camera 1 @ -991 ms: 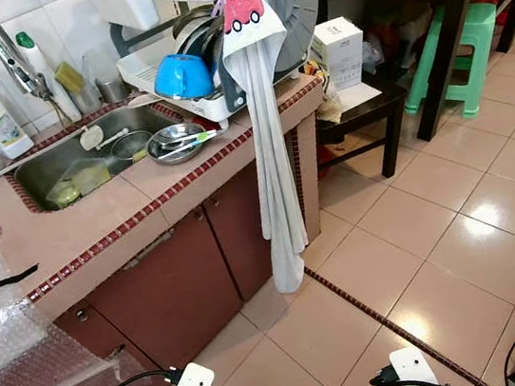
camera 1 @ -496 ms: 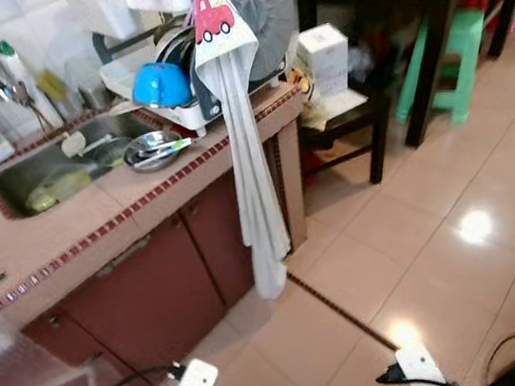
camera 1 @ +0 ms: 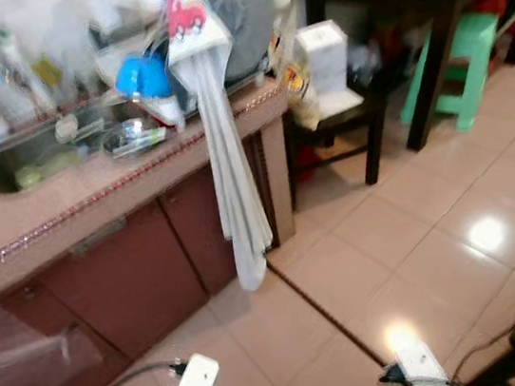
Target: Kitchen organization
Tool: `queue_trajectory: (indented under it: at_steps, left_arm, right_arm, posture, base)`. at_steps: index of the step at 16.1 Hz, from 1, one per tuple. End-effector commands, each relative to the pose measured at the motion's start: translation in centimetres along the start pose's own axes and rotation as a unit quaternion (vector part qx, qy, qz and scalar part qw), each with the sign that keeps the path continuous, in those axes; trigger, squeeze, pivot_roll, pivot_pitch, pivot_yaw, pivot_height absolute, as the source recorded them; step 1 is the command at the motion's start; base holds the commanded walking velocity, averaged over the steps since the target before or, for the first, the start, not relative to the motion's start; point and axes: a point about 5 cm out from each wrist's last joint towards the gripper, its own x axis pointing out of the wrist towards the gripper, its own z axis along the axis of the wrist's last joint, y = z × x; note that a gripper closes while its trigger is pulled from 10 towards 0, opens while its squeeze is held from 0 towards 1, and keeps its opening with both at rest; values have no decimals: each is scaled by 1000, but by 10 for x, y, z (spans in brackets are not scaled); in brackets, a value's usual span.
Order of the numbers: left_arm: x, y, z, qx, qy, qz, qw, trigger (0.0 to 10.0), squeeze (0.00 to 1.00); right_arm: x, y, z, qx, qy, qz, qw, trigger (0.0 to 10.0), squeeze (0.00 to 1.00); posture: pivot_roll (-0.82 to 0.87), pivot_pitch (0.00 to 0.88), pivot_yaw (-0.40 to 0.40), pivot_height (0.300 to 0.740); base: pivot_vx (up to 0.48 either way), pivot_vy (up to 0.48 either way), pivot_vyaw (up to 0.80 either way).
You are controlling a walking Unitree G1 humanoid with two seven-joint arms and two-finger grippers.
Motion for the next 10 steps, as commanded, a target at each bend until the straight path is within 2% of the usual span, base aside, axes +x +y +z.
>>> queue_trajectory:
  at_steps: [1,5,10]
  left_arm:
    - [-1,5,-1,-5,2,11,1000,10000,0]
    - [0,-3,-10,-23,10,11,1000,10000,0]
    - [-1,0,-10,-18,11,15,1000,10000,0]
  right_arm:
    - [1,3,5,-11,-7,11,1000,10000,0]
    - [1,-7,9,-22,-9,8,1000,10000,0]
    - [1,4,5,-20,-4,16,1000,10000,0]
  posture:
    - [-71,0,55,740]
    - [-65,0,26,740]
    - [-65,0,46,740]
  base:
    - [0,0,0]
    - [0,0,0]
    - [0,0,0]
